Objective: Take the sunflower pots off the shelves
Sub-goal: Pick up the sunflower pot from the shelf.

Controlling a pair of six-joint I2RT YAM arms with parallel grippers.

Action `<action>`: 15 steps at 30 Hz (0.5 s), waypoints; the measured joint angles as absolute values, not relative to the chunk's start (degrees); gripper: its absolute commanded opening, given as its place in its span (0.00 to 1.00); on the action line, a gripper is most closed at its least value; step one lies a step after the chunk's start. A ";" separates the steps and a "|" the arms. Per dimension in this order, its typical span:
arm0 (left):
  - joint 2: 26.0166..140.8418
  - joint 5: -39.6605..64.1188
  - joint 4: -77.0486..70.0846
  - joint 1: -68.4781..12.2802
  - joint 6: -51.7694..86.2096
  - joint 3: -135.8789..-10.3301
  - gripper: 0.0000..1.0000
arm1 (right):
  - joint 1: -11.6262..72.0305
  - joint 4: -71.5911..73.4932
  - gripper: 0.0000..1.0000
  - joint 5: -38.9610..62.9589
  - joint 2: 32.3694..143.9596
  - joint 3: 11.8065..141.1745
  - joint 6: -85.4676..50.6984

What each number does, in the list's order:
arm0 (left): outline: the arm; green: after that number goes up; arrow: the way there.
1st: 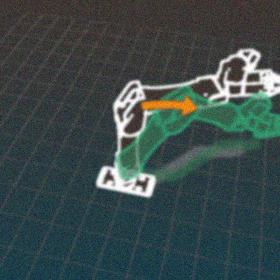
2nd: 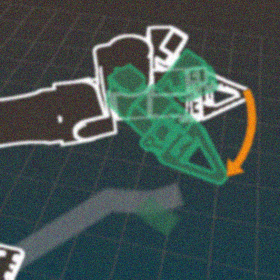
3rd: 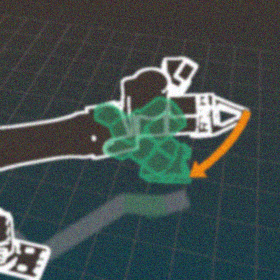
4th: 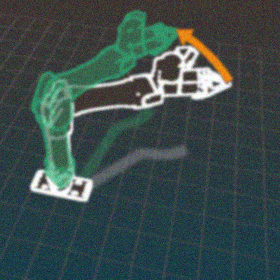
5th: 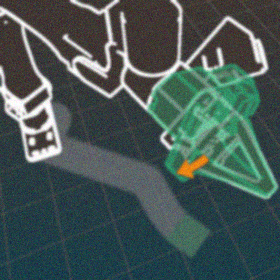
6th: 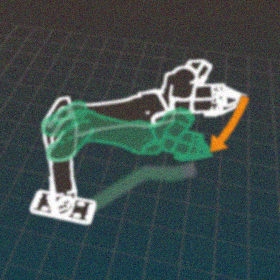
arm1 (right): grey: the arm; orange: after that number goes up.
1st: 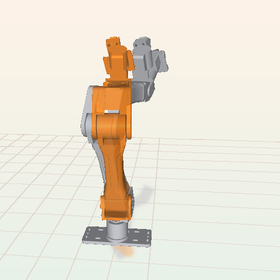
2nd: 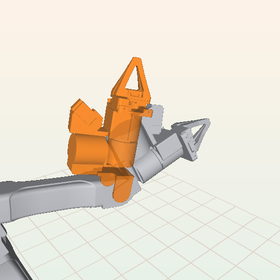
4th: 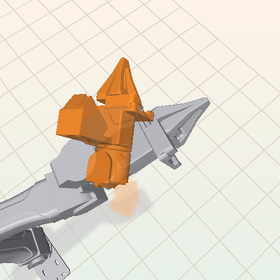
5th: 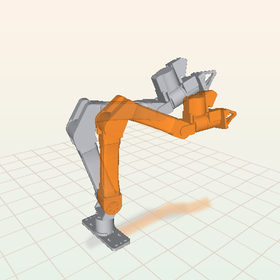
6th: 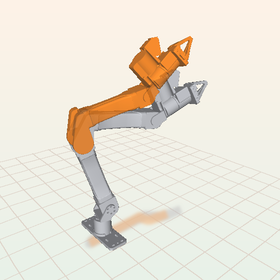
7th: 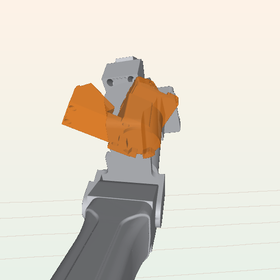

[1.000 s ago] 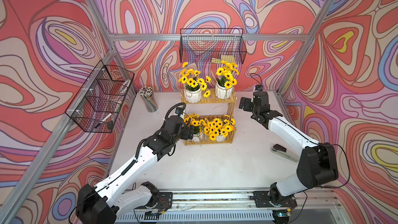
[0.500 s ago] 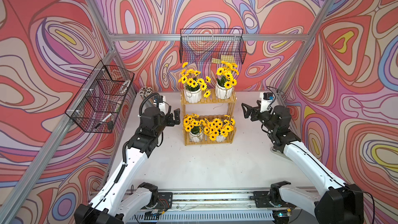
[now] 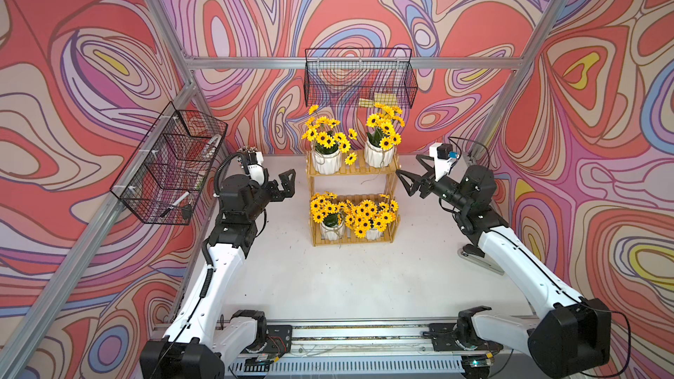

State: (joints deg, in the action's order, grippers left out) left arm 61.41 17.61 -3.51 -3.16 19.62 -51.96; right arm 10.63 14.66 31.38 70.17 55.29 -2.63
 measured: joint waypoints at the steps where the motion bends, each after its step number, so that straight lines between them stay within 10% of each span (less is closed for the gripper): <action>1: 62.02 18.20 -3.99 -3.03 19.84 -51.96 1.00 | 10.63 14.85 0.98 31.55 70.87 55.68 -2.63; 15: 64.55 20.80 -4.54 -2.94 19.94 -52.84 1.00 | 11.38 16.34 0.98 34.72 80.79 63.29 -2.70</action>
State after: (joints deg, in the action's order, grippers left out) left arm 64.55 20.80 -4.54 -2.94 19.94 -52.84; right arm 11.38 16.34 34.72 80.79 63.29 -2.70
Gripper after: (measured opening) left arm 0.997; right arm 0.983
